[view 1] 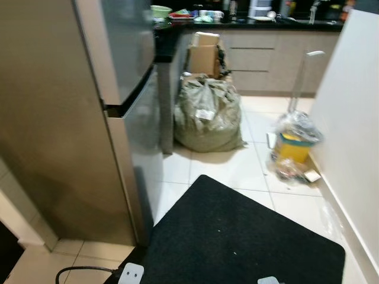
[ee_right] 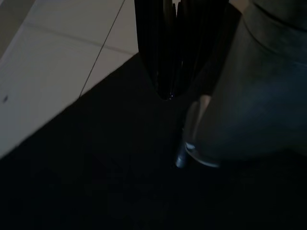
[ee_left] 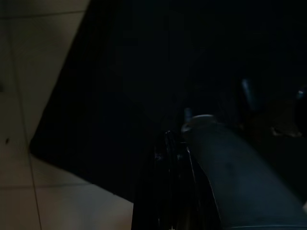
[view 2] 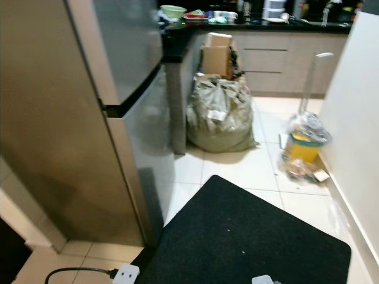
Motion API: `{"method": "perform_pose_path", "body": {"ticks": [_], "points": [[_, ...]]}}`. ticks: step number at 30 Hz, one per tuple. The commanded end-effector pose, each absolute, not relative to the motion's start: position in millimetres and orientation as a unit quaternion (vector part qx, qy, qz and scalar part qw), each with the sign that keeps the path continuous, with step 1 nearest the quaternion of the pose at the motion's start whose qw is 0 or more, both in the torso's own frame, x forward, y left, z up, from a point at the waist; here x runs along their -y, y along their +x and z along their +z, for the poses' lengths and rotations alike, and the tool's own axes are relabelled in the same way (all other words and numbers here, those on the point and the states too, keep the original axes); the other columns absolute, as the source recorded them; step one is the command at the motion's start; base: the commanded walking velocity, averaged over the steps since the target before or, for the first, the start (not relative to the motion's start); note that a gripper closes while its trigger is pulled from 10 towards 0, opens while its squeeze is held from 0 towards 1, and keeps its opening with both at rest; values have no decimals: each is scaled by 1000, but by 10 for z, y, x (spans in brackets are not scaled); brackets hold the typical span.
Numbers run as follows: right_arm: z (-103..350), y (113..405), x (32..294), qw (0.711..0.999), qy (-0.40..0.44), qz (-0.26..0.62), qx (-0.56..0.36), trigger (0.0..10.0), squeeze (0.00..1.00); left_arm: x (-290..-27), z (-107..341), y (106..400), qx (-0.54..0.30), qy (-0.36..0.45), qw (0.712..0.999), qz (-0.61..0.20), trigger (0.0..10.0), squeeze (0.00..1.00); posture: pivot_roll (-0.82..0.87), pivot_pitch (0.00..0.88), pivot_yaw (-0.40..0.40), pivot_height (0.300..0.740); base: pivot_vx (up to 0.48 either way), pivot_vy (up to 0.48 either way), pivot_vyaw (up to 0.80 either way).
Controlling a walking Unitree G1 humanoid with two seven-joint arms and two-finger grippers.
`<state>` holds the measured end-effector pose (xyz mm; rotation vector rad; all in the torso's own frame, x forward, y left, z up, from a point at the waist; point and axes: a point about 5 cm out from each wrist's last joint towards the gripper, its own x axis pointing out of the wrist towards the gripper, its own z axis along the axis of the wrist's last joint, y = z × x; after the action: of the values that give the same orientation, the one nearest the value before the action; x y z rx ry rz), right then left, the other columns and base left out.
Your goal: Restocking fridge
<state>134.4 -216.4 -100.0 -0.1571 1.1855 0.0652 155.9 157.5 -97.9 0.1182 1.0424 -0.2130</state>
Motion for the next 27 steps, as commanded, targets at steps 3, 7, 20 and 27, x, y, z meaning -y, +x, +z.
{"method": "perform_pose_path", "body": {"ticks": [3, 7, 20, 27], "points": [[-994, 1381, 2130, 829, -73, 36, -554, 10000, 0, -1613, -977, 1556, -491, 78, 862, -100, 10000, 0, -22, 4, -6, 740, 0, 0, 800], [-989, 1400, 2121, 830, -73, 38, -552, 10000, 0, -1623, -977, 1551, -489, 78, 863, -97, 10000, 0, -20, 2, -5, 740, 0, 0, 800], [-992, 1399, 2107, 829, -72, 40, -553, 10000, 0, -1621, -975, 1557, -486, 84, 865, -97, 10000, 0, -25, 3, 2, 740, 0, 0, 800], [-1001, 1370, 2110, 827, -71, 38, -556, 10000, 0, -1601, -975, 1559, -489, 64, 864, -99, 10000, 0, -29, 6, 4, 740, 0, 0, 800]]}}
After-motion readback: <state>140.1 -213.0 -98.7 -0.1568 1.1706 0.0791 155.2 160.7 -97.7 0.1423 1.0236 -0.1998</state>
